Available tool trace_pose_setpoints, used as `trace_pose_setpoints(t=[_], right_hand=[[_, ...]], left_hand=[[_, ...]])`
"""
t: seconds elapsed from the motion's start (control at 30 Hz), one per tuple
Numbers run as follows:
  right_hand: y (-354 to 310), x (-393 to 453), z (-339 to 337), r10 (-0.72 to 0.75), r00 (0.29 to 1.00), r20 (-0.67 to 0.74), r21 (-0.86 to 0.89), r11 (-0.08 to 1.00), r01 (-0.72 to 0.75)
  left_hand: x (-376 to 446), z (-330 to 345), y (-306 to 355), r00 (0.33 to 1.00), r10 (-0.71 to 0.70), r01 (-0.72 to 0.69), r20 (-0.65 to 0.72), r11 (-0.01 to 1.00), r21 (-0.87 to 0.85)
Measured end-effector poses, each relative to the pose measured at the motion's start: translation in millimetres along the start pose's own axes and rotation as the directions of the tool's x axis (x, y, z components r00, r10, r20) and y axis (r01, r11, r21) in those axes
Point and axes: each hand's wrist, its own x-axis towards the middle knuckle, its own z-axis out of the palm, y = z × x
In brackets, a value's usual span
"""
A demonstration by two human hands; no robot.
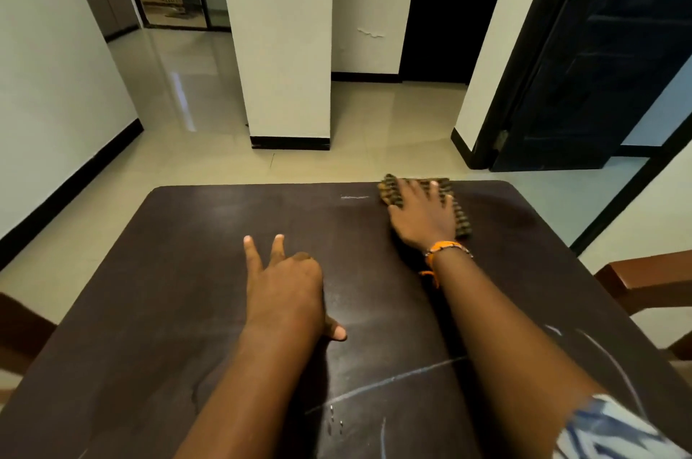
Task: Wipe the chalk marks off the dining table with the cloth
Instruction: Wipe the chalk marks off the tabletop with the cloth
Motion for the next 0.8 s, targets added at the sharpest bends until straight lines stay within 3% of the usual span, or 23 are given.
trace_pose_setpoints(t=[0.07, 0.13, 0.23, 0.37, 0.5, 0.6, 0.7, 0.8], right_hand=[[-59, 2, 17, -0.225, 0.973, 0.057, 0.018, 0.974, 0.224], [-109, -2, 33, -0.440, 0.889, 0.131, 0.067, 0.898, 0.434], [-125, 3, 35, -0.542, 0.823, 0.171, 0.126, 0.840, 0.527], [-52, 31, 7, -0.423, 0.899, 0.115, 0.098, 0.905, 0.413], [79, 46, -30, -0.092, 0.996, 0.013, 0.044, 0.995, 0.092], [154, 38, -48, 0.125, 0.992, -0.025, 0.115, 0.986, -0.121], [170, 31, -45, 0.186, 0.982, -0.029, 0.211, 0.962, -0.176], [154, 28, -41, 0.123, 0.990, -0.062, 0.051, 0.991, -0.120]], left_hand=[[2, -1, 2, 1.000, 0.012, -0.012, 0.001, 1.000, 0.020], [5, -2, 2, 1.000, 0.019, -0.019, 0.012, 1.000, 0.024], [6, -4, 5, 0.999, -0.002, 0.002, 0.045, 1.000, 0.007], [4, -2, 20, 1.000, 0.006, -0.008, -0.017, 0.986, -0.164], [3, 0, 44, 0.995, 0.088, -0.094, -0.041, 0.972, -0.216], [2, 2, 57, 0.996, 0.090, -0.092, -0.018, 0.983, -0.162], [3, 1, 62, 0.996, 0.089, -0.087, 0.016, 0.992, -0.091], [4, -1, 65, 0.995, 0.097, -0.094, 0.032, 0.993, -0.067]])
